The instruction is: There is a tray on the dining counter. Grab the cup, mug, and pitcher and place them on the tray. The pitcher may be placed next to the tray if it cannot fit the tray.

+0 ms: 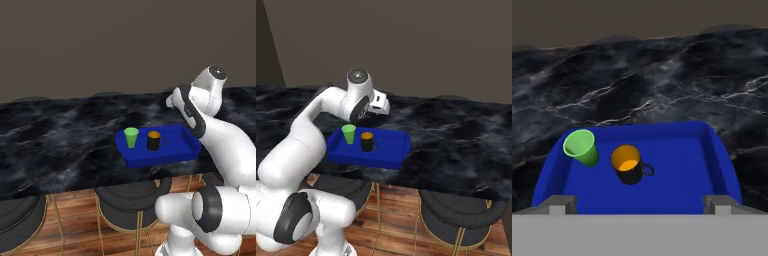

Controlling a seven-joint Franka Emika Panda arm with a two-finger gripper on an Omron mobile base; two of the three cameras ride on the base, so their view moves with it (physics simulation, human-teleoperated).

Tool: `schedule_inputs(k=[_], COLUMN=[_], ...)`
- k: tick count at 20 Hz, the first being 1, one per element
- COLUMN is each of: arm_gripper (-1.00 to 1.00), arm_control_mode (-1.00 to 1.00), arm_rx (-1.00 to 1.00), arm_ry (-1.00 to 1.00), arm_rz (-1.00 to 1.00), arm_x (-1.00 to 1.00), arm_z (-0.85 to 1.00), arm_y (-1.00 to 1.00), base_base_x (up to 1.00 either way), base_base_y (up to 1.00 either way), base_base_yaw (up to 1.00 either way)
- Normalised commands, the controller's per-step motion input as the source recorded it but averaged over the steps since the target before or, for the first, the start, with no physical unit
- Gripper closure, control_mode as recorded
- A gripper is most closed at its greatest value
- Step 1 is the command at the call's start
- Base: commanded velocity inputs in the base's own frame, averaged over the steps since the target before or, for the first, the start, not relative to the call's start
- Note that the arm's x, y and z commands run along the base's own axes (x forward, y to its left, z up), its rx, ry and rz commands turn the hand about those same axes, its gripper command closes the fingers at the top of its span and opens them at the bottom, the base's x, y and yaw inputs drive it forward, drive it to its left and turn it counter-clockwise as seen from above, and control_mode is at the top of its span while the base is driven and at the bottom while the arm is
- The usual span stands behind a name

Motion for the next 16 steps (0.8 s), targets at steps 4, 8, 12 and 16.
schedule_inputs(k=[4,8,12,16], arm_gripper=[-1.00,-1.00,-1.00,-1.00], arm_control_mode=[-1.00,-1.00,-1.00,-1.00], arm_rx=[-0.19,-0.17,-0.13,-0.05], arm_ry=[0.03,0.00,0.00,-0.01], arm_rz=[-0.28,-0.07,0.00,0.00], arm_x=[-0.37,-0.54,-0.78,-0.87], arm_z=[0.11,0.12,0.16,0.19], arm_y=[-0.03,0.00,0.00,0.00], base_base_x=[0.00,0.00,0.00,0.00], base_base_y=[0.00,0.00,0.00,0.00], base_base_yaw=[0.00,0.00,0.00,0.00])
